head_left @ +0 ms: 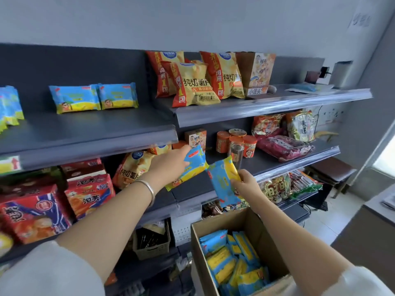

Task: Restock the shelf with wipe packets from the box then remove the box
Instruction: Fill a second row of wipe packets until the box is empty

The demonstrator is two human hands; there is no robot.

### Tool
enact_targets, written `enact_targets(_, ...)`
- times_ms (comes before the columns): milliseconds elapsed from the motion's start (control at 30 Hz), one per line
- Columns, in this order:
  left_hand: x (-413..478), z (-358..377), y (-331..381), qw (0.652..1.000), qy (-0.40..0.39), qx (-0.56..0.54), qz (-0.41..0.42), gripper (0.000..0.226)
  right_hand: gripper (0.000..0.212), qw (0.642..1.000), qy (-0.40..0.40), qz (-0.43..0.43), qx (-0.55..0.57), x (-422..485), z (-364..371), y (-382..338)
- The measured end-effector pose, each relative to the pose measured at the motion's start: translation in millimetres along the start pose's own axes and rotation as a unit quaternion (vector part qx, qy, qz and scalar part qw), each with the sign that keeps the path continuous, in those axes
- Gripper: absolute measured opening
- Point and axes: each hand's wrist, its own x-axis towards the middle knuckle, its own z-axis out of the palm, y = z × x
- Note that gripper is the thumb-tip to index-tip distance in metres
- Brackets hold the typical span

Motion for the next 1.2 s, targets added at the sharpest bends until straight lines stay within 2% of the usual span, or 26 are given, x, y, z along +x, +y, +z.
enact_targets(233, -47.5, -66.2, -64.6, 0.993, 0.109, -0.048, -0.007, 0.03, 0.011, 0.984, 0.056, -0.096, 0.139, -36.1, 48.5, -96.0)
enact_targets(433, -63.5, -132.6, -110.7, 0.98, 0.191, -0.046, -0.04, 0.04, 0.012, 0.967, 0.05, -0.151, 0.197, -32.5, 79.8, -183.4)
enact_targets(567, -55.1, -158.1, -151.7, 0.973, 0.205, -0.043, -0.098, 0.043, 0.032, 0.95, 0.006, -0.168, 0.264, -10.5, 106.5, -229.6)
enact_targets(700, -31.4, -172.9, -199.5, 0.966, 0.205, -0.049, -0.147, 0.033, 0.077, 0.933, -0.045, -0.183, 0.306, 22.4, 134.2, -271.3)
enact_targets(767, -15.6, -177.1, -220.8, 0.964, 0.201, -0.041, -0.167, 0.03, 0.082, 0.925, -0.053, -0.197, 0.321, 44.7, 146.4, -288.1)
enact_targets(900, 20.8, -177.9, -251.9, 0.965, 0.177, -0.008, -0.193, 0.024, 0.068, 0.927, -0.06, -0.18, 0.324, 96.2, 171.3, -315.1)
enact_targets(1067, 60.4, -167.7, -282.1, 0.966, 0.163, 0.011, -0.2, 0.022, 0.023, 0.941, -0.068, -0.135, 0.303, 155.3, 212.4, -335.8)
enact_targets(1200, 85.9, -160.1, -305.3, 0.971, 0.145, 0.02, -0.19, 0.021, 0.01, 0.946, -0.049, -0.127, 0.294, 184.0, 242.8, -339.7)
